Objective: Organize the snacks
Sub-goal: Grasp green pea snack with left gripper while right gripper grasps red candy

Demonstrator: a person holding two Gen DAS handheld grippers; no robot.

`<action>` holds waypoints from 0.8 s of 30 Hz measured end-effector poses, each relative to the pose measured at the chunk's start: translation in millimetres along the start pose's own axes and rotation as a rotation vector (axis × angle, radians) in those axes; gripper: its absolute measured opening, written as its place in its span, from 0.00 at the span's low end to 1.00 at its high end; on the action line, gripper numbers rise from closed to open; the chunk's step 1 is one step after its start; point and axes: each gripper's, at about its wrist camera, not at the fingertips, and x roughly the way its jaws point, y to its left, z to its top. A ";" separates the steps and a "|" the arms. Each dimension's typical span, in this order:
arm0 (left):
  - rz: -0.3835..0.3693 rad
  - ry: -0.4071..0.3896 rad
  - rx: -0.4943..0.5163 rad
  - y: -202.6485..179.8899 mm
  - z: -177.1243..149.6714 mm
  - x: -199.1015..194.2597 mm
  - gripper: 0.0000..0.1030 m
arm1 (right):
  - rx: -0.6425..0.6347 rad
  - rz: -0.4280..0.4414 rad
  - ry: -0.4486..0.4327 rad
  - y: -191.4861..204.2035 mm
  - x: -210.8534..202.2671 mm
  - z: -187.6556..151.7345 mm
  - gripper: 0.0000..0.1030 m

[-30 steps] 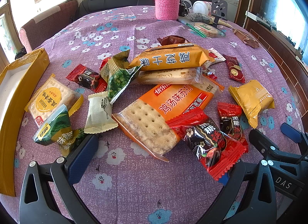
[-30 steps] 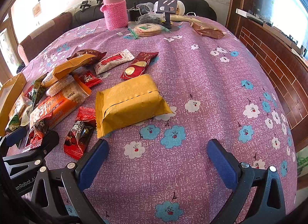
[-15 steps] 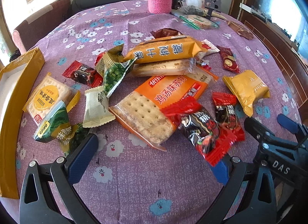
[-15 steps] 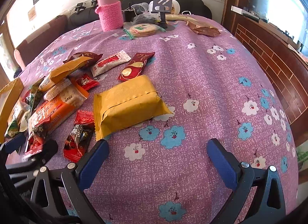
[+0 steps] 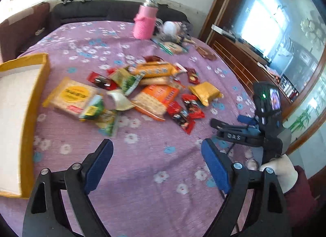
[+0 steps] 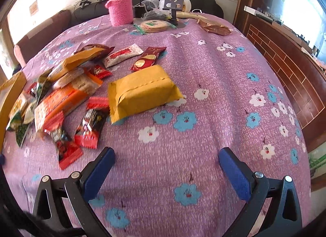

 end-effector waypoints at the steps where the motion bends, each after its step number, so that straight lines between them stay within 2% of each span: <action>1: 0.028 -0.024 -0.027 15.8 1.0 -11.2 0.86 | -0.012 -0.016 -0.015 1.5 -7.2 -3.2 0.92; 2: 0.061 -0.046 -0.057 32.7 0.4 -21.8 0.86 | -0.015 -0.013 -0.034 2.8 -14.4 -5.3 0.87; 4: 0.098 -0.074 -0.101 60.4 -2.2 -34.7 0.86 | -0.021 0.070 -0.074 9.3 -31.5 -8.0 0.86; 7: 0.071 -0.087 -0.133 80.6 -6.9 -36.5 0.86 | -0.098 0.217 -0.123 35.6 -46.9 -5.5 0.81; 8: 0.051 -0.088 -0.133 82.2 -9.1 -36.4 0.86 | -0.135 0.240 -0.128 46.9 -47.4 -4.2 0.80; 10: 0.025 -0.088 -0.116 78.1 -13.4 -35.5 0.82 | -0.202 0.251 -0.125 70.1 -42.2 -0.9 0.69; 11: 0.017 -0.078 -0.107 75.8 -11.6 -32.6 0.74 | -0.221 0.260 -0.116 80.7 -36.9 1.4 0.60; 12: 0.004 -0.063 -0.097 72.9 -10.4 -29.7 0.68 | -0.228 0.271 -0.104 88.0 -30.8 3.7 0.56; 14: 0.002 -0.037 -0.088 67.6 -5.2 -23.0 0.67 | -0.232 0.277 -0.076 99.2 -17.7 7.1 0.54; 15: 0.009 -0.028 -0.088 65.9 -2.0 -18.8 0.67 | -0.236 0.265 -0.090 102.1 -16.1 7.8 0.52; 16: 0.009 -0.022 -0.088 63.9 2.8 -14.2 0.67 | -0.246 0.256 -0.101 105.2 -16.4 8.0 0.48; 17: 0.005 -0.018 -0.090 62.1 6.4 -11.0 0.67 | -0.251 0.267 -0.097 107.1 -16.7 7.7 0.27; 20: 0.000 -0.008 -0.059 52.4 16.7 5.6 0.67 | -0.219 0.299 -0.092 101.1 -11.5 9.3 0.25; 24: 0.034 0.042 -0.042 44.3 24.2 40.3 0.67 | -0.163 0.351 -0.101 90.3 -9.9 9.3 0.25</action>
